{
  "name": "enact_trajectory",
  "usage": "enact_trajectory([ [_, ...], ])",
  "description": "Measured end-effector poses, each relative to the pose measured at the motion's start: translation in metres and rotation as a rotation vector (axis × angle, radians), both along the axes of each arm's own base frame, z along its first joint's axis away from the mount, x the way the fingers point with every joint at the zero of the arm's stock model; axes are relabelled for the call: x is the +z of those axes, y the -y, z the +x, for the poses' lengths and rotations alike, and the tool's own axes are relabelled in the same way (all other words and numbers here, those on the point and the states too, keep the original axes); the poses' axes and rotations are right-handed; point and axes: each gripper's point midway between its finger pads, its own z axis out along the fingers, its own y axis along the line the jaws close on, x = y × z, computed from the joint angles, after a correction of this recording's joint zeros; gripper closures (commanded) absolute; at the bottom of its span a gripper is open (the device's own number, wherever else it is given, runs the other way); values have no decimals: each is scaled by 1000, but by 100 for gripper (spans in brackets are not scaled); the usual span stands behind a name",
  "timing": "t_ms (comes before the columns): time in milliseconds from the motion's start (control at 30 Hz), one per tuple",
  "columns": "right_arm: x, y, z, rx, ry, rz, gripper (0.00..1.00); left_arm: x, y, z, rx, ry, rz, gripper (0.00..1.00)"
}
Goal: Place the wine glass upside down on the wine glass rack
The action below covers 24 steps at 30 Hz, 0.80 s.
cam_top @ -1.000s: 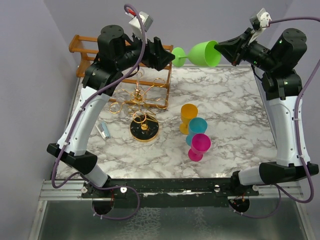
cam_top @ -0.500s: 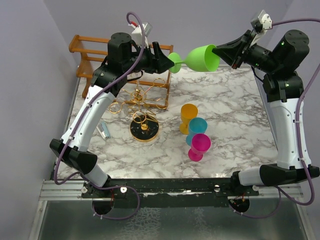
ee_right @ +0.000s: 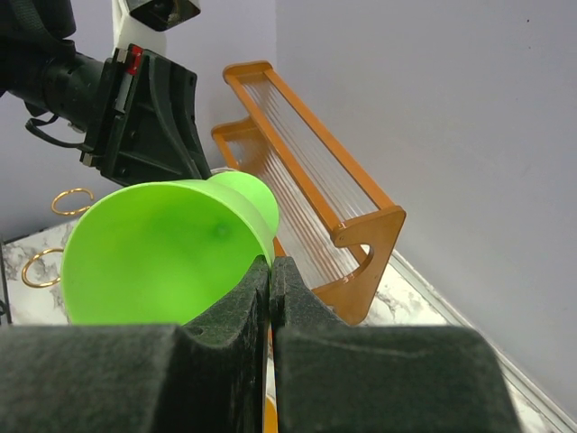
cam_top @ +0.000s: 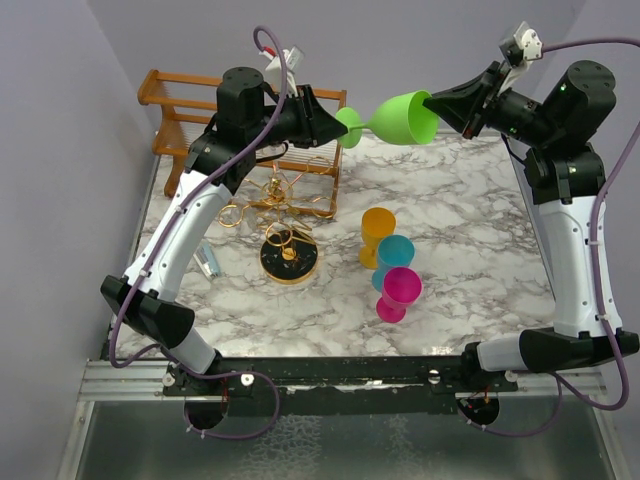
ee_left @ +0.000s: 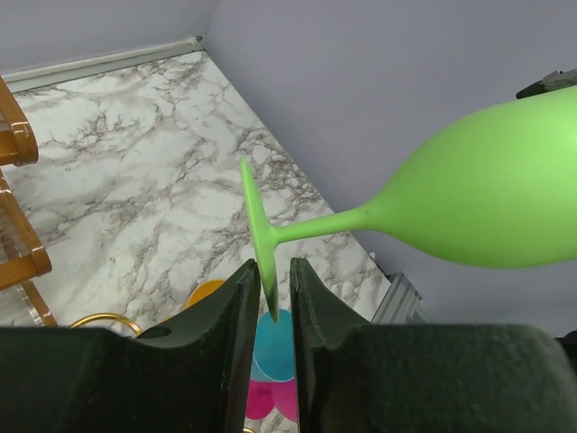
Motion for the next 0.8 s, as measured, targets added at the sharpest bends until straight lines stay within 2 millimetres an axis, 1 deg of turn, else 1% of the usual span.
enact_trajectory([
  [67, 1, 0, -1, 0, 2, 0, 99, 1, 1, -1, -6, -4, -9, 83],
  [200, 2, 0, -4, 4, 9, 1, 99, 4, 2, -1, -11, -2, -21, 100],
  [300, 2, -1, -9, 15, 13, -1, 97, 5, 2, -1, -14, -3, -29, 100],
  [467, 0, -1, -11, 24, 25, -16, 72, 7, -4, 4, -11, 8, -36, 100],
  [500, 0, -1, -11, 25, 29, -21, 66, 7, -6, 5, -11, 11, -36, 100],
  [633, -2, -1, -14, 35, 47, -40, 47, 8, -26, 13, 18, 22, -35, 100],
  [733, -4, -1, -18, 36, 55, -54, 38, 13, -47, 22, 61, 55, -22, 100],
  [800, -3, 0, -21, 35, 62, -62, 35, 17, -61, 25, 90, 90, -5, 100],
])
